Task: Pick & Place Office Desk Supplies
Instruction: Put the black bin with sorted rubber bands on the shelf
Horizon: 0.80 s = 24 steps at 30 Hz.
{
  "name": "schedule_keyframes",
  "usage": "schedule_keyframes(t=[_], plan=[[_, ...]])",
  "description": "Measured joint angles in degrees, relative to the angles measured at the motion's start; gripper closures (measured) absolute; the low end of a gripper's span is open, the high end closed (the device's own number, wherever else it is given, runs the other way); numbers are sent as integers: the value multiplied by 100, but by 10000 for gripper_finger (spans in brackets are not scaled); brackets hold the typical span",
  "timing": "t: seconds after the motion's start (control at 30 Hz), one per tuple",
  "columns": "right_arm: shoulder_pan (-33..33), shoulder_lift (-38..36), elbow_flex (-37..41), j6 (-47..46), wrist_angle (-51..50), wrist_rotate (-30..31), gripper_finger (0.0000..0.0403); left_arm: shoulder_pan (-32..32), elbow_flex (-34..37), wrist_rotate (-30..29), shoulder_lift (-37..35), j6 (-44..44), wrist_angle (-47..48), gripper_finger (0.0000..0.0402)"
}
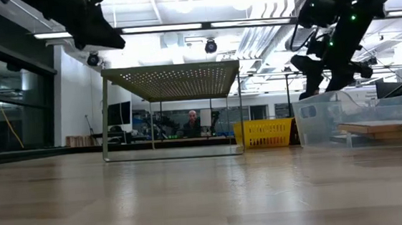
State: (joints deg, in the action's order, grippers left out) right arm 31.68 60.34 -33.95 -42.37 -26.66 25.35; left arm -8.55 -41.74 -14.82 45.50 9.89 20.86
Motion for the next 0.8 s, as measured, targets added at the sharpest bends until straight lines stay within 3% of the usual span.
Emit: schedule_keyframes(t=[0.33, 0.57, 0.8], plan=[[-1, 0, 473, -120, 549, 32, 191, 26, 0, -49, 2, -2, -8, 341], [-2, 49, 679, -389, 738, 434, 193, 25, 0, -48, 2, -4, -33, 341], [-2, 792, 703, -358, 1343, 452, 201, 21, 0, -47, 2, -6, -31, 341]])
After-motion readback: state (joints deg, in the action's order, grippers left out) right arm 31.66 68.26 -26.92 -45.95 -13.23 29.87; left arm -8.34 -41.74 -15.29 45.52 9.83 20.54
